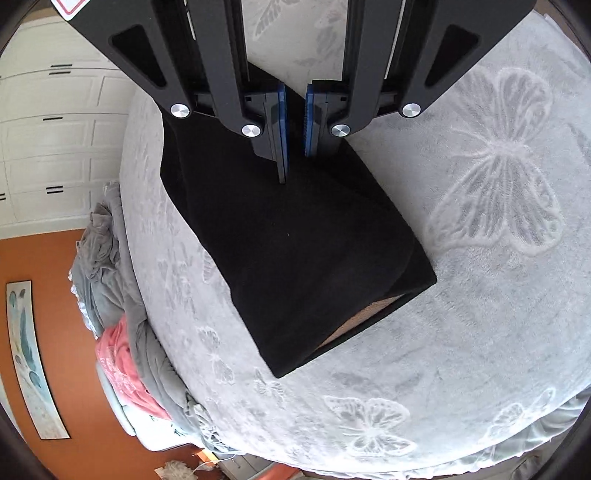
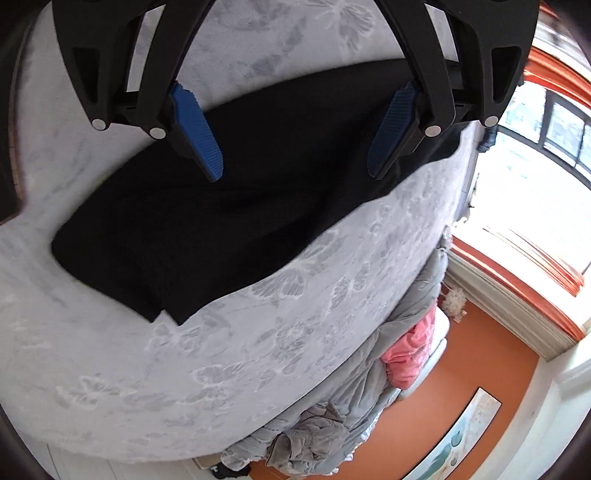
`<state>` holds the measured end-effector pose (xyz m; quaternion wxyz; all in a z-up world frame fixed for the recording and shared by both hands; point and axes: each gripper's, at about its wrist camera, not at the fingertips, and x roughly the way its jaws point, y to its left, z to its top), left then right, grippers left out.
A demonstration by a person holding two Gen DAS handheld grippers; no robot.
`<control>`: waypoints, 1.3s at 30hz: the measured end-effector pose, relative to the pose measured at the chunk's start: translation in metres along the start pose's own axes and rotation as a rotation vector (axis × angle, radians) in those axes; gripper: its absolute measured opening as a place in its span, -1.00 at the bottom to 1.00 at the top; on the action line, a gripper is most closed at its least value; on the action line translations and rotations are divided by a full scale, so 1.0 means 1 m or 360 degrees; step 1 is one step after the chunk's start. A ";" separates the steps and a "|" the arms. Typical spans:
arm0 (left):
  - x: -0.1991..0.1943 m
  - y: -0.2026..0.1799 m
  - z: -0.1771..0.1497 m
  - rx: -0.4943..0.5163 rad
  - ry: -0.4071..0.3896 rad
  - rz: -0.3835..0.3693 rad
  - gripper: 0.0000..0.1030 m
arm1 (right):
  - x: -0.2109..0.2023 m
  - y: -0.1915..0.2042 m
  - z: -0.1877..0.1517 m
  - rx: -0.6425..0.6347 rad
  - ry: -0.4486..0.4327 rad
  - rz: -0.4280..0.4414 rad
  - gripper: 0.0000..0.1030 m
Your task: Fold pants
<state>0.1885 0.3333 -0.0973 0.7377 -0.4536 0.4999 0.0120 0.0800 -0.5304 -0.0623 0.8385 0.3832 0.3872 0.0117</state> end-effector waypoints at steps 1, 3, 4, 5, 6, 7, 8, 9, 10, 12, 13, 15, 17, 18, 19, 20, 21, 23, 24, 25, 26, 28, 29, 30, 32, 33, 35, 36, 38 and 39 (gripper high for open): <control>0.003 0.001 0.001 -0.0006 0.0002 0.0004 -0.91 | 0.009 0.006 0.006 -0.0017 0.0009 -0.0007 0.54; 0.005 0.004 0.001 0.0005 0.0005 0.0026 -0.90 | 0.029 0.016 0.018 -0.0059 0.0047 -0.0077 0.54; 0.004 0.005 0.001 0.0027 -0.0001 0.0050 -0.91 | 0.043 0.016 0.024 -0.0021 0.0093 -0.0112 0.54; 0.005 0.004 0.002 0.0042 -0.0007 0.0071 -0.90 | 0.057 0.016 0.029 0.0015 0.0130 -0.0124 0.53; 0.006 0.002 0.002 0.0055 -0.0010 0.0086 -0.90 | 0.067 0.015 0.033 0.0026 0.0140 -0.0151 0.49; 0.007 0.001 0.005 0.0055 -0.0012 0.0100 -0.90 | 0.078 0.018 0.039 -0.0003 0.0130 -0.0223 0.02; 0.007 -0.001 0.007 0.0047 -0.0006 0.0104 -0.90 | 0.083 0.020 0.043 -0.0040 0.0121 -0.0284 -0.87; 0.008 -0.003 0.010 0.0048 0.0000 0.0110 -0.90 | 0.084 0.023 0.049 -0.0041 0.0118 -0.0261 -0.88; 0.006 -0.005 0.012 0.0051 -0.0006 0.0106 -0.90 | 0.068 0.027 0.057 0.0014 0.0035 -0.0114 -0.88; -0.001 -0.013 0.014 0.0104 -0.0020 0.0089 -0.90 | 0.022 0.041 0.062 -0.0051 -0.0157 0.0044 -1.00; -0.006 -0.017 0.014 0.0143 -0.0038 0.0096 -0.90 | -0.009 0.047 0.059 -0.0121 -0.0258 0.0060 -1.00; -0.006 -0.018 0.013 0.0202 -0.0054 0.0156 -0.89 | -0.045 0.034 0.046 -0.0164 -0.0351 -0.0031 -1.00; 0.003 -0.012 0.010 0.0216 -0.0014 0.0224 -0.88 | -0.047 -0.009 0.029 -0.0137 -0.0242 -0.0227 -1.00; 0.009 -0.006 0.008 0.0203 0.0009 0.0244 -0.88 | -0.042 -0.035 0.018 -0.0077 -0.0140 -0.0333 -0.99; 0.014 -0.001 0.006 0.0185 0.0025 0.0247 -0.87 | -0.040 -0.050 0.009 -0.0034 -0.0092 -0.0384 -0.96; 0.018 0.004 0.004 0.0167 0.0034 0.0246 -0.85 | -0.041 -0.060 0.000 -0.0004 -0.0066 -0.0395 -0.94; 0.019 0.007 0.003 0.0156 0.0028 0.0241 -0.82 | -0.042 -0.061 -0.004 -0.0001 -0.0054 -0.0377 -0.91; 0.020 0.008 0.002 0.0158 0.0015 0.0247 -0.77 | -0.038 -0.046 -0.003 -0.0068 -0.0035 -0.0327 -0.36; 0.019 0.007 0.002 0.0156 0.0010 0.0246 -0.74 | -0.034 -0.033 0.003 -0.0113 -0.0039 -0.0324 -0.01; 0.018 0.006 0.003 0.0155 0.0003 0.0252 -0.73 | -0.028 -0.016 0.011 -0.0165 -0.0074 -0.0336 0.50; 0.017 0.005 0.002 0.0153 -0.0007 0.0253 -0.73 | -0.021 0.001 0.019 -0.0219 -0.0106 -0.0338 0.53; 0.017 0.002 0.002 0.0167 -0.0021 0.0276 -0.72 | 0.011 0.044 0.037 -0.0382 -0.0090 -0.0374 0.53; 0.018 0.001 0.002 0.0168 -0.0025 0.0286 -0.72 | 0.026 0.061 0.041 -0.0445 -0.0069 -0.0408 0.54; 0.019 0.002 0.001 0.0170 -0.0027 0.0297 -0.72 | 0.047 0.078 0.046 -0.0511 -0.0022 -0.0458 0.54; 0.021 0.003 0.001 0.0160 -0.0022 0.0311 -0.71 | 0.096 0.107 0.053 -0.0626 0.0049 -0.0600 0.55; 0.023 0.004 0.001 0.0155 -0.0020 0.0314 -0.71 | 0.116 0.114 0.054 -0.0685 0.0073 -0.0696 0.55; 0.027 0.002 0.003 0.0154 -0.0010 0.0322 -0.71 | 0.150 0.111 0.051 -0.0771 0.0130 -0.0966 0.29; 0.028 0.002 0.004 0.0153 -0.0004 0.0324 -0.71 | 0.161 0.106 0.049 -0.0781 0.0157 -0.1044 -0.15; 0.030 0.001 0.006 0.0161 0.0022 0.0319 -0.77 | 0.149 0.087 0.053 -0.0591 0.0150 -0.0903 -0.84; 0.029 0.000 0.009 0.0167 0.0029 0.0304 -0.81 | 0.127 0.081 0.056 -0.0488 0.0073 -0.0780 -0.85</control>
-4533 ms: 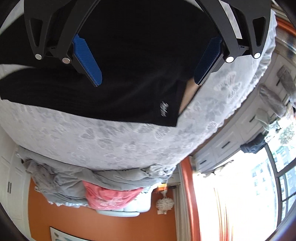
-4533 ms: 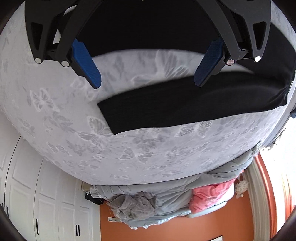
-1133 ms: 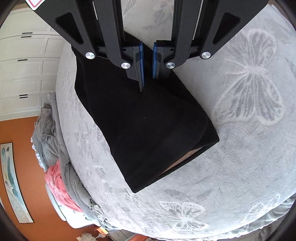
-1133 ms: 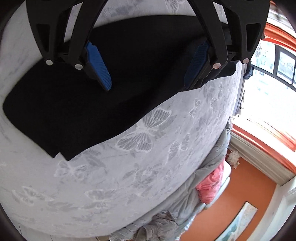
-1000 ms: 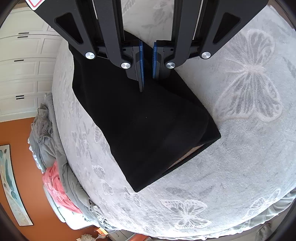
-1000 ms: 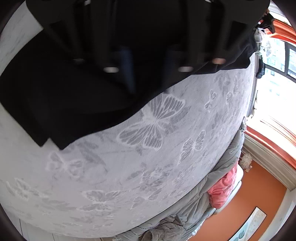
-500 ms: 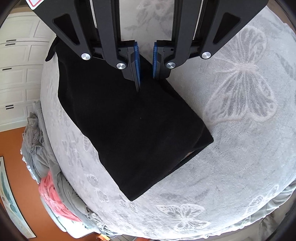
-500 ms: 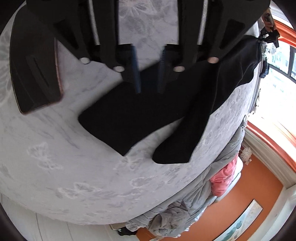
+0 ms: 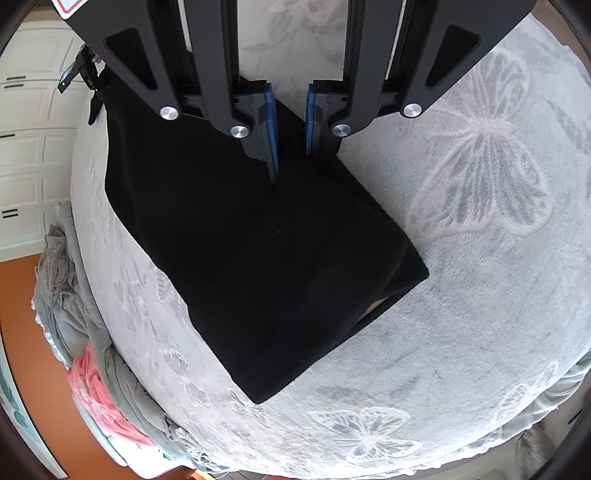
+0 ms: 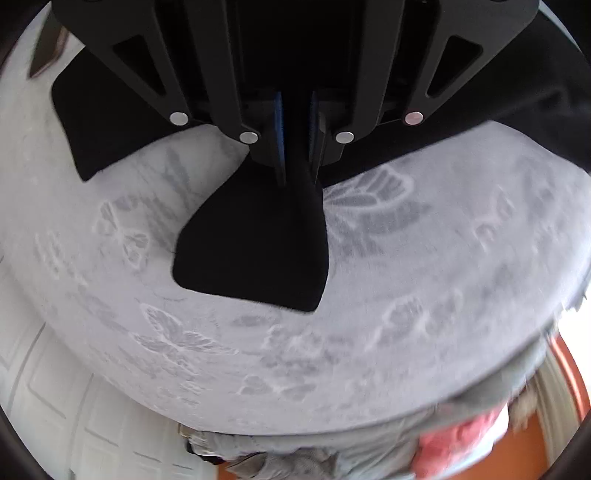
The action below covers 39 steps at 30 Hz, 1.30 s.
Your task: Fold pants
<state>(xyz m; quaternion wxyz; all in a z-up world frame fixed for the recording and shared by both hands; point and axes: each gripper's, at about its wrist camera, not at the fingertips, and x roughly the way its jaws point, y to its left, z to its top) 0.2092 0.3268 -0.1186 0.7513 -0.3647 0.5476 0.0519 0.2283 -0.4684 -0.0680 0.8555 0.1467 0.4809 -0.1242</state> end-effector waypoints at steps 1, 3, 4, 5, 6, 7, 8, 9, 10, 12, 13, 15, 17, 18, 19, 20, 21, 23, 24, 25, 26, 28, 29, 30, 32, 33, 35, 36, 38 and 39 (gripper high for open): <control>-0.003 -0.002 0.002 0.0016 -0.0010 -0.0018 -0.82 | -0.029 -0.020 -0.003 0.0126 -0.0122 0.0157 -0.85; -0.014 -0.005 0.006 0.0043 -0.0053 -0.0064 -0.82 | -0.081 -0.063 -0.024 0.0321 -0.0287 0.0388 -0.86; -0.016 -0.004 0.007 0.0045 -0.0058 -0.0086 -0.82 | -0.099 -0.089 -0.044 0.0387 -0.0317 0.0466 -0.86; -0.015 -0.002 0.007 0.0034 -0.0042 -0.0103 -0.82 | -0.099 -0.099 -0.056 0.0400 -0.0282 0.0461 -0.85; -0.010 0.000 0.006 0.0034 -0.0025 -0.0095 -0.82 | -0.090 -0.110 -0.072 0.0389 -0.0198 0.0416 -0.84; -0.002 0.002 0.005 0.0046 -0.0002 -0.0053 -0.82 | -0.069 -0.121 -0.089 0.0381 -0.0055 0.0384 -0.82; 0.004 0.003 0.004 0.0050 0.0011 -0.0025 -0.81 | -0.049 -0.132 -0.104 0.0432 0.0072 0.0401 -0.76; 0.010 0.004 0.003 0.0047 0.0017 -0.0016 -0.77 | -0.042 -0.144 -0.115 0.0510 0.0089 0.0489 -0.78; 0.012 0.005 0.002 0.0038 0.0008 -0.0013 -0.75 | -0.047 -0.150 -0.119 0.0548 0.0032 0.0552 -0.72; 0.009 0.005 -0.001 0.0030 -0.0035 -0.0028 -0.71 | -0.068 -0.157 -0.118 0.0557 -0.0066 0.0474 -0.22; 0.007 0.003 -0.001 0.0038 -0.0040 -0.0032 -0.68 | -0.078 -0.158 -0.115 0.0540 -0.0131 0.0462 0.38; 0.008 0.002 0.000 0.0044 -0.0033 -0.0054 -0.49 | -0.090 -0.159 -0.108 0.0515 -0.0228 0.0411 0.66; 0.012 0.001 0.004 0.0010 -0.0023 -0.0050 -0.48 | -0.080 -0.162 -0.096 0.0524 -0.0179 0.0402 0.61; 0.013 0.000 0.005 -0.0003 -0.0030 -0.0045 -0.51 | -0.069 -0.163 -0.092 0.0538 -0.0124 0.0385 0.39; 0.014 -0.003 0.006 -0.0010 -0.0031 -0.0052 -0.61 | -0.061 -0.160 -0.089 0.0515 -0.0093 0.0358 -0.01; 0.015 -0.007 0.008 -0.0001 -0.0025 -0.0024 -0.84 | -0.053 -0.156 -0.087 0.0482 -0.0073 0.0294 -0.34; 0.015 -0.010 0.010 0.0007 -0.0025 -0.0003 -0.88 | -0.052 -0.153 -0.085 0.0480 -0.0055 0.0279 -0.94; 0.003 -0.021 0.015 0.0045 -0.0089 0.0032 -0.90 | -0.060 -0.156 -0.071 0.0542 -0.0113 0.0386 -0.94; -0.009 -0.027 0.015 0.0092 -0.0146 0.0007 -0.90 | -0.085 -0.157 -0.064 0.0499 -0.0251 0.0447 -0.94; -0.021 -0.033 0.016 0.0134 -0.0200 -0.0026 -0.90 | -0.107 -0.155 -0.059 0.0464 -0.0365 0.0491 -0.94; -0.032 -0.038 0.015 0.0170 -0.0241 -0.0041 -0.90 | -0.128 -0.153 -0.056 0.0423 -0.0466 0.0505 -0.94; -0.035 -0.044 0.013 0.0285 -0.0283 0.0024 -0.86 | -0.127 -0.155 -0.062 0.0321 -0.0451 0.0389 -0.92; -0.024 -0.043 0.012 0.0335 -0.0254 0.0117 -0.81 | -0.109 -0.159 -0.069 0.0275 -0.0344 0.0281 -0.90; -0.008 -0.038 0.013 0.0362 -0.0190 0.0185 -0.71 | -0.085 -0.165 -0.079 0.0253 -0.0200 0.0214 -0.88; 0.015 -0.017 0.008 0.0321 -0.0076 0.0235 -0.58 | -0.065 -0.182 -0.102 0.0319 -0.0040 0.0139 -0.86; 0.010 -0.008 0.002 0.0301 -0.0111 0.0166 -0.57 | -0.079 -0.188 -0.112 0.0362 -0.0106 0.0161 -0.77; -0.016 0.005 -0.009 0.0260 -0.0195 0.0145 -0.07 | -0.111 -0.185 -0.119 0.0350 -0.0238 0.0004 -0.40; -0.031 0.011 -0.014 0.0229 -0.0269 0.0203 0.13 | -0.127 -0.178 -0.120 0.0288 -0.0309 -0.0112 -0.19; -0.059 0.020 -0.025 0.0208 -0.0411 0.0262 0.13 | -0.154 -0.155 -0.120 0.0173 -0.0419 -0.0185 -0.17; -0.066 0.023 -0.028 0.0211 -0.0424 0.0271 0.13 | -0.160 -0.141 -0.115 0.0141 -0.0428 -0.0102 -0.18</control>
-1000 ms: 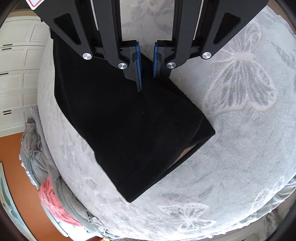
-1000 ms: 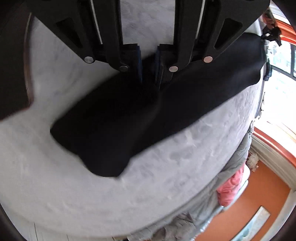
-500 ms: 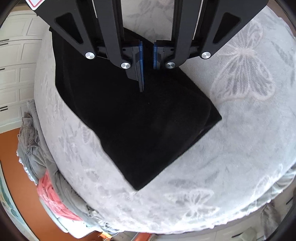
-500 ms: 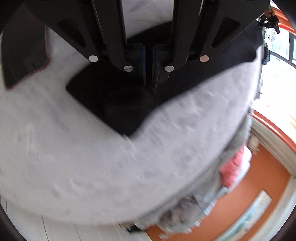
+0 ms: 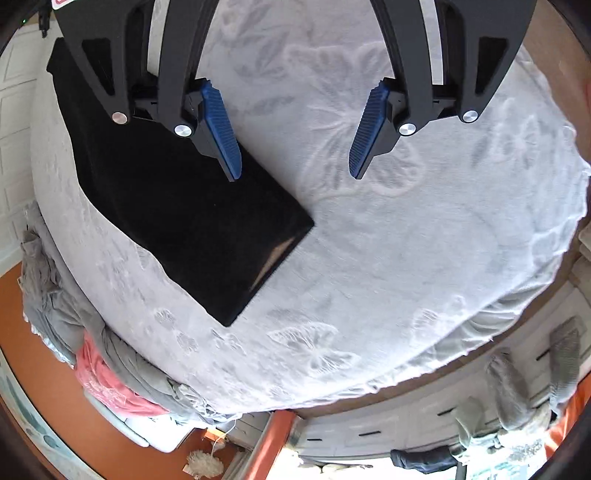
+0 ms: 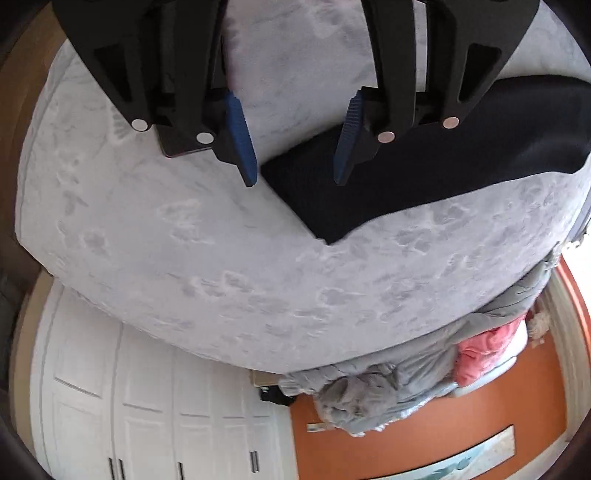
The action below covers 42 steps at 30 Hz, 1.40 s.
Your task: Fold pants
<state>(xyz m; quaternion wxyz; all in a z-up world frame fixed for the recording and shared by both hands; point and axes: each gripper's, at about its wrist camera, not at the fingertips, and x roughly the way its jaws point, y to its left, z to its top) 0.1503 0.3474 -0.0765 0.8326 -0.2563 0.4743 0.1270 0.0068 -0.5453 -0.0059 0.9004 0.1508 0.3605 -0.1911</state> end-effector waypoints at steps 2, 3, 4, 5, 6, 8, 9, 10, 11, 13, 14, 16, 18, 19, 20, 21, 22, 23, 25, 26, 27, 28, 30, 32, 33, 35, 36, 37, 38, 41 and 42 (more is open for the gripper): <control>-0.009 0.002 0.007 -0.0051 -0.0032 -0.0036 0.13 | -0.001 0.046 0.007 -0.0059 0.0040 0.0333 -0.26; -0.010 -0.001 0.012 -0.0065 -0.0036 -0.0041 0.13 | 0.000 0.074 0.005 -0.0100 0.0085 0.0478 -0.26; -0.009 -0.005 0.015 -0.0074 -0.0028 -0.0063 0.13 | 0.003 0.111 0.000 -0.0160 0.0155 0.0633 -0.25; -0.003 -0.011 0.020 -0.0072 -0.0007 -0.0105 0.21 | 0.005 0.148 -0.007 -0.0238 0.0218 0.0763 -0.25; 0.005 -0.016 0.026 -0.0070 0.0022 -0.0113 0.35 | 0.006 0.183 -0.017 -0.0310 0.0266 0.0870 -0.25; 0.022 -0.022 0.029 -0.0077 0.0088 -0.0125 0.45 | 0.007 0.255 -0.045 -0.0509 0.0396 0.1049 -0.24; 0.032 -0.025 0.029 -0.0087 0.0128 -0.0147 0.49 | 0.009 0.281 -0.056 -0.0558 0.0437 0.1107 -0.24; 0.043 -0.024 0.028 -0.0106 0.0172 -0.0180 0.52 | 0.009 0.310 -0.070 -0.0640 0.0482 0.1154 -0.24; 0.055 -0.023 0.028 -0.0139 0.0229 -0.0209 0.57 | 0.007 0.335 -0.083 -0.0729 0.0497 0.1175 -0.23; 0.078 -0.020 0.027 -0.0239 0.0349 -0.0260 0.56 | 0.004 0.366 -0.102 -0.0833 0.0509 0.1190 -0.20; 0.082 -0.018 0.025 -0.0269 0.0362 -0.0299 0.45 | 0.003 0.377 -0.107 -0.0861 0.0524 0.1197 -0.18; 0.083 -0.021 0.031 -0.0282 0.0332 -0.0312 -0.45 | 0.011 0.396 -0.111 -0.0889 0.0561 0.1199 -0.18; 0.061 -0.029 0.041 -0.0238 0.0258 -0.0434 -0.82 | 0.014 0.405 -0.109 -0.0904 0.0548 0.1167 -0.18; 0.042 -0.033 0.044 -0.0221 0.0180 -0.0535 -0.82 | 0.013 0.407 -0.097 -0.0906 0.0502 0.1153 -0.18; 0.021 -0.036 0.045 -0.0188 0.0105 -0.0637 -0.82 | 0.012 0.410 -0.085 -0.0900 0.0452 0.1149 -0.18; 0.007 -0.038 0.044 -0.0139 0.0045 -0.0715 -0.82 | 0.015 0.418 -0.077 -0.0890 0.0420 0.1158 -0.17; 0.000 -0.038 0.039 -0.0084 0.0007 -0.0721 -0.81 | 0.020 0.425 -0.066 -0.0881 0.0396 0.1157 -0.06; 0.004 -0.038 0.037 -0.0027 0.0001 -0.0642 -0.81 | 0.030 0.433 -0.056 -0.0888 0.0404 0.1145 0.08; 0.036 -0.028 0.029 -0.0022 0.0104 -0.0461 -0.81 | 0.056 0.452 -0.043 -0.0892 0.0465 0.1086 0.09; 0.053 -0.020 0.025 -0.0076 0.0190 -0.0456 -0.81 | 0.069 0.462 -0.037 -0.0892 0.0520 0.1085 0.07; 0.065 -0.010 0.021 -0.0146 0.0235 -0.0448 -0.80 | 0.084 0.474 -0.032 -0.0884 0.0574 0.1093 0.07; 0.073 -0.002 0.017 -0.0201 0.0257 -0.0461 -0.80 | 0.096 0.484 -0.030 -0.0864 0.0581 0.1084 0.08; 0.074 0.010 0.012 -0.0234 0.0262 -0.0510 -0.77 | 0.117 0.504 -0.026 -0.0852 0.0676 0.1124 0.06; 0.070 0.011 0.011 -0.0215 0.0250 -0.0516 -0.76 | 0.130 0.523 -0.028 -0.0879 0.0702 0.1108 0.06; 0.068 0.012 0.010 -0.0198 0.0246 -0.0507 -0.75 | 0.137 0.533 -0.032 -0.0919 0.0755 0.1116 0.06; 0.065 0.011 0.006 -0.0159 0.0238 -0.0482 -0.75 | 0.149 0.553 -0.051 -0.1047 0.0890 0.1104 -0.32; 0.063 0.011 0.005 -0.0136 0.0235 -0.0468 -0.74 | 0.148 0.560 -0.061 -0.1132 0.0931 0.1111 -0.77; 0.063 0.008 0.006 -0.0118 0.0228 -0.0457 -0.74 | 0.137 0.564 -0.064 -0.1209 0.0853 0.1071 -0.80; 0.062 0.006 0.006 -0.0102 0.0217 -0.0453 -0.73 | 0.126 0.567 -0.061 -0.1247 0.0766 0.1060 -0.84; 0.062 0.001 0.005 -0.0032 0.0166 -0.0394 -0.64 | 0.116 0.565 -0.040 -0.1119 0.0485 0.1028 -0.95; 0.064 -0.001 0.004 -0.0011 0.0158 -0.0364 -0.60 | 0.132 0.565 -0.040 -0.1124 0.0441 0.0845 -0.95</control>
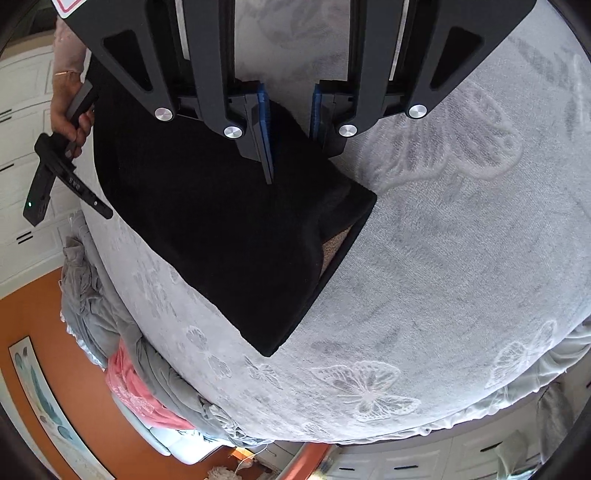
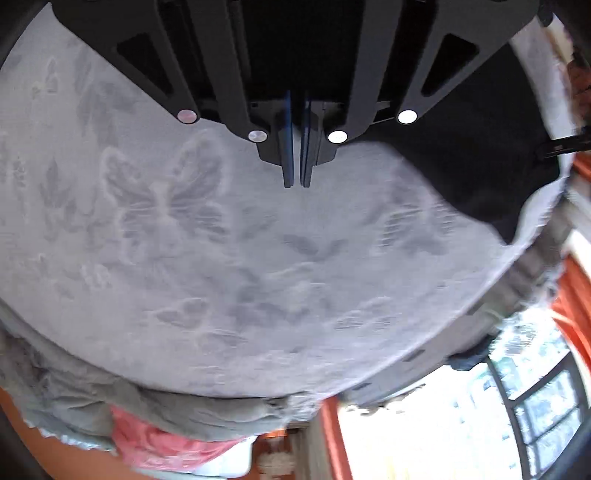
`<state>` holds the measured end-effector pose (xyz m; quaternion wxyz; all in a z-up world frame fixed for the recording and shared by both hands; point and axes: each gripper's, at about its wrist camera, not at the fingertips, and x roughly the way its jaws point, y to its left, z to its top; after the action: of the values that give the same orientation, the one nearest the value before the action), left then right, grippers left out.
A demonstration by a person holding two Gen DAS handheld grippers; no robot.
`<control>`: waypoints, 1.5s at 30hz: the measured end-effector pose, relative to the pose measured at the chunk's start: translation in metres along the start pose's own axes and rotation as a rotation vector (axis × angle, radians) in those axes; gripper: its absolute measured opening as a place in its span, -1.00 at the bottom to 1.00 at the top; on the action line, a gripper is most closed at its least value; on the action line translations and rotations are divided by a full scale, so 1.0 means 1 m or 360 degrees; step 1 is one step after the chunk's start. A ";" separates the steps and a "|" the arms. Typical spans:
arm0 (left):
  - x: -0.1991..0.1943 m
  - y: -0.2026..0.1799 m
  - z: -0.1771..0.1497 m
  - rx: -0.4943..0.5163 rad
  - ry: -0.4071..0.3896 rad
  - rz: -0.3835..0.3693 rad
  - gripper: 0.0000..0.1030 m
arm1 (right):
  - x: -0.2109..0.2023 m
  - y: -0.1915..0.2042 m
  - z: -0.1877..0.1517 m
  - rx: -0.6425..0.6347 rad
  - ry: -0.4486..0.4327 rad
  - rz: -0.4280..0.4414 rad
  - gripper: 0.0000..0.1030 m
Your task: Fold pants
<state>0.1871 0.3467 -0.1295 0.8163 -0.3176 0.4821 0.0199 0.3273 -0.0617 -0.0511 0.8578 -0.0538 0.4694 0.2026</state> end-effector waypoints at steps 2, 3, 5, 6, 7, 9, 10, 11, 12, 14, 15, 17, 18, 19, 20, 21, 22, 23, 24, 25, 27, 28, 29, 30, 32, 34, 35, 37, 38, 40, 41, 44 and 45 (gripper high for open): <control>-0.001 -0.002 -0.002 0.0028 -0.0029 0.0031 -0.54 | 0.003 -0.015 -0.005 0.0063 0.0046 -0.0076 -0.94; -0.005 -0.003 -0.004 0.0049 -0.0043 0.0044 -0.48 | -0.013 -0.019 -0.012 0.0087 -0.0027 -0.0055 -0.89; -0.021 -0.007 -0.009 0.0096 -0.0098 0.0052 -0.45 | -0.062 -0.011 -0.039 0.0003 -0.0203 0.0050 -0.89; -0.031 -0.008 -0.012 0.0101 -0.0140 0.0057 -0.36 | -0.076 -0.001 -0.054 -0.0044 -0.0196 0.0109 -0.89; -0.043 -0.011 -0.013 0.0096 -0.0203 0.0077 -0.28 | -0.084 0.010 -0.064 -0.0067 -0.0190 0.0194 -0.89; -0.064 -0.021 -0.016 0.0072 -0.0348 0.0044 -0.08 | -0.075 0.042 -0.079 -0.0149 -0.0076 0.0295 -0.89; -0.070 -0.030 -0.015 0.0061 -0.0392 0.0018 -0.08 | -0.062 0.057 -0.080 -0.0171 -0.0034 0.0315 -0.89; -0.072 -0.039 -0.013 0.0066 -0.0422 -0.0018 -0.05 | -0.042 0.068 -0.079 -0.0189 0.0007 0.0302 -0.97; -0.073 -0.049 -0.010 0.0088 -0.0434 -0.0031 0.02 | -0.015 0.075 -0.078 -0.0240 0.0100 0.0152 -1.00; -0.062 -0.068 -0.005 0.0133 -0.0407 0.0008 0.05 | -0.008 0.068 -0.070 -0.0092 0.0063 0.0156 -1.00; -0.052 -0.076 0.000 0.0169 -0.0377 0.0033 0.10 | -0.014 0.065 -0.064 0.0010 0.0044 0.0184 -0.87; -0.020 -0.087 0.011 0.0209 -0.0279 0.0124 0.14 | -0.027 0.075 -0.058 0.0055 -0.0051 0.0366 -0.94; 0.001 -0.087 0.017 0.0220 -0.0220 0.0191 0.14 | -0.017 0.083 -0.057 0.0024 -0.0014 0.0349 -0.93; 0.024 -0.084 0.022 0.0209 -0.0132 0.0282 0.14 | 0.007 0.088 -0.056 -0.0011 0.0095 0.0258 -0.98; 0.045 -0.080 0.026 0.0227 -0.0080 0.0338 0.13 | 0.014 0.085 -0.052 0.0026 0.0077 0.0292 -0.98; 0.055 -0.078 0.028 0.0260 -0.0107 0.0393 0.11 | 0.010 0.077 -0.046 0.0119 0.0048 0.0342 -0.98; 0.055 -0.083 0.031 0.0305 -0.0184 0.0433 0.11 | -0.001 0.068 -0.041 0.0216 0.0042 0.0334 -0.93; 0.053 -0.090 0.034 0.0346 -0.0239 0.0517 0.12 | -0.016 0.061 -0.040 0.0246 -0.0006 0.0332 -0.84; 0.050 -0.093 0.038 0.0354 -0.0253 0.0580 0.11 | -0.036 0.053 -0.043 0.0232 -0.0078 0.0326 -0.85; 0.046 -0.093 0.042 0.0331 -0.0256 0.0574 0.11 | -0.060 0.041 -0.054 0.0196 -0.0145 0.0272 -0.84; 0.026 -0.087 0.043 0.0212 -0.0293 0.0422 0.11 | -0.096 0.004 -0.084 0.0200 -0.0197 0.0166 -0.61; 0.015 -0.086 0.038 0.0166 -0.0322 0.0364 0.12 | -0.115 -0.020 -0.108 0.0225 -0.0194 0.0102 -0.33; 0.004 -0.087 0.029 0.0146 -0.0354 0.0326 0.13 | -0.130 -0.044 -0.132 0.0245 -0.0177 0.0011 -0.17; -0.003 -0.090 0.021 0.0148 -0.0379 0.0297 0.13 | -0.141 -0.064 -0.151 0.0253 -0.0165 -0.0073 -0.16; -0.014 -0.101 -0.002 0.0189 -0.0411 0.0280 0.14 | -0.170 -0.118 -0.205 0.0344 -0.0125 -0.0307 -0.08; -0.018 -0.115 -0.024 0.0242 -0.0425 0.0276 0.26 | -0.201 -0.177 -0.256 0.0548 -0.0089 -0.0441 0.03; -0.020 -0.122 -0.036 0.0258 -0.0423 0.0264 0.33 | -0.215 -0.209 -0.282 0.0663 -0.0083 -0.0506 0.03; -0.020 -0.134 -0.057 0.0287 -0.0415 0.0262 0.35 | -0.239 -0.266 -0.319 0.0822 -0.0069 -0.0663 0.04; -0.018 -0.140 -0.066 0.0298 -0.0394 0.0254 0.36 | -0.250 -0.289 -0.334 0.0858 -0.0064 -0.0750 0.05; -0.015 -0.152 -0.083 0.0299 -0.0351 0.0249 0.36 | -0.263 -0.331 -0.352 0.0922 -0.0079 -0.0832 0.11; -0.012 -0.158 -0.091 0.0299 -0.0340 0.0245 0.36 | -0.265 -0.348 -0.357 0.0956 -0.0085 -0.0838 0.13; -0.003 -0.176 -0.109 0.0319 -0.0316 0.0277 0.37 | -0.257 -0.387 -0.362 0.1001 -0.0076 -0.0803 0.12; 0.001 -0.183 -0.114 0.0333 -0.0307 0.0292 0.39 | -0.249 -0.393 -0.359 0.0979 -0.0067 -0.0759 0.12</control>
<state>0.1611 0.1396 -0.0768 0.8822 -0.1821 0.4278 0.0746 0.0832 -0.5954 -0.0824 0.8662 0.1024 0.4649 -0.1517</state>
